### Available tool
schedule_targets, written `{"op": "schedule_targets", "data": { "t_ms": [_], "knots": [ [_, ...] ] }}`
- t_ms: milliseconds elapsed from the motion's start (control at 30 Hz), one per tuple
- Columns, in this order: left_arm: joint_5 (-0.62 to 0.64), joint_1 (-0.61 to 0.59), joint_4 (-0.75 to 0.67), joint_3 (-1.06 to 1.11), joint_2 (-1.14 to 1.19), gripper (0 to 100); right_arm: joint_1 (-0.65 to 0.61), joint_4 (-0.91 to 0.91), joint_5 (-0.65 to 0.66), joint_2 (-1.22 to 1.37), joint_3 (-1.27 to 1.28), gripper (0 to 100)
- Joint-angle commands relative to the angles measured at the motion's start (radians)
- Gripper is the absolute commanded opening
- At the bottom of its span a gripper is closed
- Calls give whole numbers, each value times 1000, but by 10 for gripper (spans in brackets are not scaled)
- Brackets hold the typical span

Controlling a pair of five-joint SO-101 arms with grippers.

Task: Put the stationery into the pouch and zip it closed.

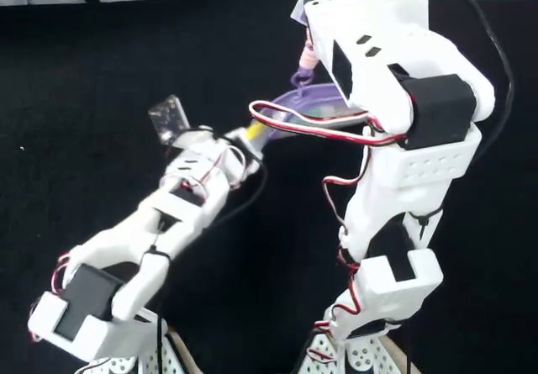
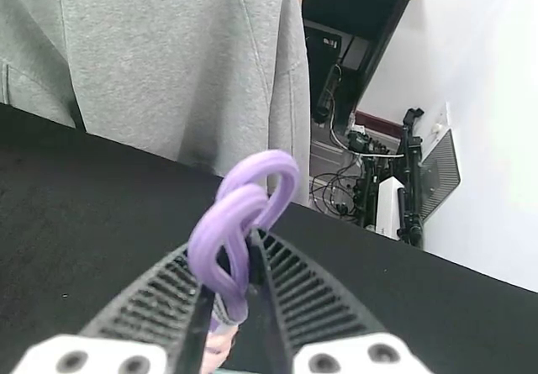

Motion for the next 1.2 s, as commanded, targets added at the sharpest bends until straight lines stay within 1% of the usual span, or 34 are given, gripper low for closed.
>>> {"op": "schedule_targets", "data": {
  "t_ms": [0, 200, 267, 333, 400, 533, 633, 733, 800, 900, 1167],
  "knots": [
    [0, -139, -3, -8, -210, 220, 8, -38, -11, -4, -39, 11],
    [0, -358, -3, 239, -733, 220, 6, -49, -46, -4, -36, 11],
    [-2, -415, -2, 320, -893, 220, -14, -87, -52, -4, -35, 11],
    [-2, -447, -2, 375, -1017, 220, -41, -132, -52, -2, -33, 11],
    [-2, -447, 14, 414, -1105, 220, -92, -176, -51, -2, -30, 11],
    [-5, -358, 215, 387, -1181, 220, -173, -255, -44, -4, 38, 11],
    [-5, -248, 365, 340, -1201, 223, -195, -339, -44, -4, 119, 11],
    [-3, -160, 456, 311, -1201, 224, -206, -430, -44, -4, 176, 11],
    [-6, -117, 466, 311, -1201, 224, -216, -480, -44, -4, 188, 11],
    [-6, -88, 465, 318, -1201, 224, -238, -531, -44, -13, 185, 11],
    [-6, -85, 466, 312, -1215, 224, -302, -554, -43, -21, 96, 11]
  ]
}}
